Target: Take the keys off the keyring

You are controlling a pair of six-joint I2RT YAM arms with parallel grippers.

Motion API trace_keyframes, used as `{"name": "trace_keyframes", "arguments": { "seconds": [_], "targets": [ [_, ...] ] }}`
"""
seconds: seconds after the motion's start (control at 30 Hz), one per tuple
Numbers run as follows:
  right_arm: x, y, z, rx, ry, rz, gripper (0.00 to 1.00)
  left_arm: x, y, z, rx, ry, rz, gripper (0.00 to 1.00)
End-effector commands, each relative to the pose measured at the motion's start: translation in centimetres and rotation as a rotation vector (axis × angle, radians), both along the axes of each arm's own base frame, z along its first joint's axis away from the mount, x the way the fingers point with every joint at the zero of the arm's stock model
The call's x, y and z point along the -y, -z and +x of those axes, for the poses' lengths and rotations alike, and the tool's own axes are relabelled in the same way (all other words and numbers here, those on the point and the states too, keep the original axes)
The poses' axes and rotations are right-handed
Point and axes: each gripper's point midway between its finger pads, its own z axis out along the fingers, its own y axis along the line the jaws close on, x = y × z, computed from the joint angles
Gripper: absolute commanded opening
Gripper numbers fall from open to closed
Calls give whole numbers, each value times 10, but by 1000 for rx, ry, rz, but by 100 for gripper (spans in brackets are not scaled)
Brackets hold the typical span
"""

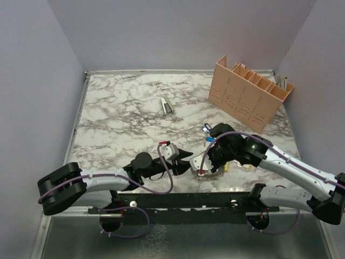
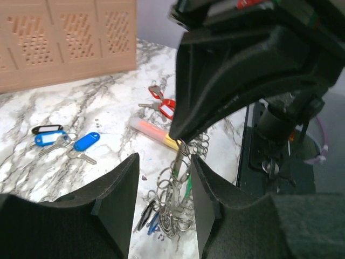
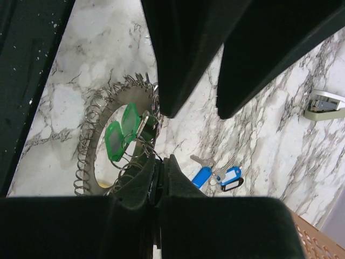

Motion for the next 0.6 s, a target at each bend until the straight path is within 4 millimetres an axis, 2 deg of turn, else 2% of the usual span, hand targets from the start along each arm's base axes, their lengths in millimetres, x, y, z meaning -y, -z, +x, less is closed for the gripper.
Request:
{"name": "trace_keyframes", "arguments": {
  "seconds": [0.0,0.17,0.57],
  "targets": [
    [-10,-10,-1,-12,-11,49,1,15,2,-20,86,136,28,43],
    [-11,-11,-2,-18,-11,54,1,25,6,-19,93,145,39,43],
    [-10,-10,-5,-32,-1,60,1,35,21,-15,122,127,78,44]
  ]
}}
